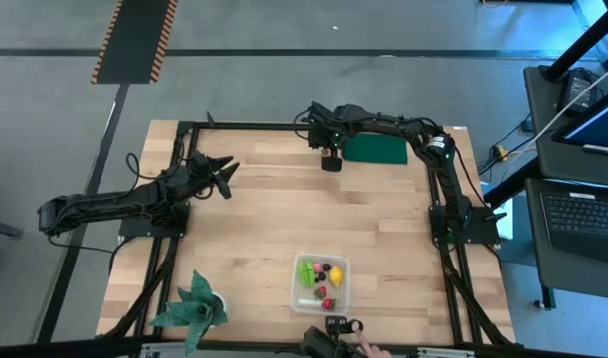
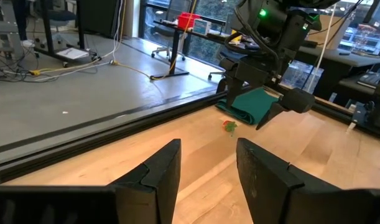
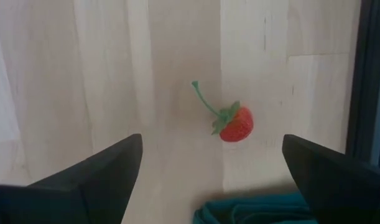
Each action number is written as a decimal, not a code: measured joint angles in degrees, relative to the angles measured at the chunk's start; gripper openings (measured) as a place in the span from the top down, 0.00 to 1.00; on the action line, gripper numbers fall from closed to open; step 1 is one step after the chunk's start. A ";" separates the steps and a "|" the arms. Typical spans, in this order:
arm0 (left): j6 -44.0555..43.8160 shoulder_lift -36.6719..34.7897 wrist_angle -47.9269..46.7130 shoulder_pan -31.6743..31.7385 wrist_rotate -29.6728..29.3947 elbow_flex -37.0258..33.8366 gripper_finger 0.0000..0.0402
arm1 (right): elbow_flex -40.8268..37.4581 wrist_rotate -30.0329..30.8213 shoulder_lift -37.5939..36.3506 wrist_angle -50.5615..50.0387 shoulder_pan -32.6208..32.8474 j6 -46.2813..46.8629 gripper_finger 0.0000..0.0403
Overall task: Pick and placing Produce into tupperware
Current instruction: Put the red strawberry into the transparent bin
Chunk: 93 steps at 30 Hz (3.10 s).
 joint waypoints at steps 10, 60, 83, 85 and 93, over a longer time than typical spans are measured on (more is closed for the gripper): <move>0.00 0.00 -0.02 0.00 0.00 0.00 0.65 | 0.00 -0.72 -0.04 0.37 -0.28 -0.02 0.04; 0.41 0.06 -0.44 -0.01 -0.02 0.02 0.65 | 0.02 1.30 5.10 3.24 -1.01 -0.04 0.53; 0.42 0.06 -0.43 -0.01 -0.03 0.02 0.65 | 0.02 1.86 5.14 3.56 -1.09 -0.07 0.73; 0.40 0.06 -0.42 -0.01 -0.02 0.02 0.65 | 0.02 1.80 5.14 3.56 -1.09 -0.07 0.74; 0.39 0.06 -0.42 -0.01 -0.02 0.02 0.65 | 0.02 1.51 5.11 3.47 -1.07 -0.04 0.75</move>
